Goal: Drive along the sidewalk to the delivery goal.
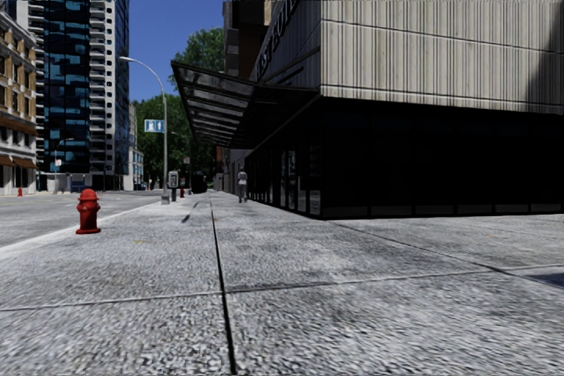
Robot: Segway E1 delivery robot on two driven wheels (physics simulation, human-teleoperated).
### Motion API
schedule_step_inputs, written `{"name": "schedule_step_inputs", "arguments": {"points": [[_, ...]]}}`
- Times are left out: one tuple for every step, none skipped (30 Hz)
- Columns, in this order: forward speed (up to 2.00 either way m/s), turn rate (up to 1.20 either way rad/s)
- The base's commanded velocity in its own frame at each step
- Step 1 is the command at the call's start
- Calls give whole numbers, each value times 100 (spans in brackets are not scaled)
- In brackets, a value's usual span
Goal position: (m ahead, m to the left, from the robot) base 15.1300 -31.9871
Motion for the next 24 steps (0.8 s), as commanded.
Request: {"name": "schedule_step_inputs", "arguments": {"points": [[200,-47],[200,-47],[200,-47],[200,-47],[200,-48],[200,-48],[200,-48],[200,-48],[200,-48],[200,-48],[200,-49],[200,-49],[200,-49],[200,-51],[200,-52],[200,-52],[200,-52],[200,-52],[200,-52],[200,-52],[200,-52],[200,-52],[200,-52],[200,-52]]}}
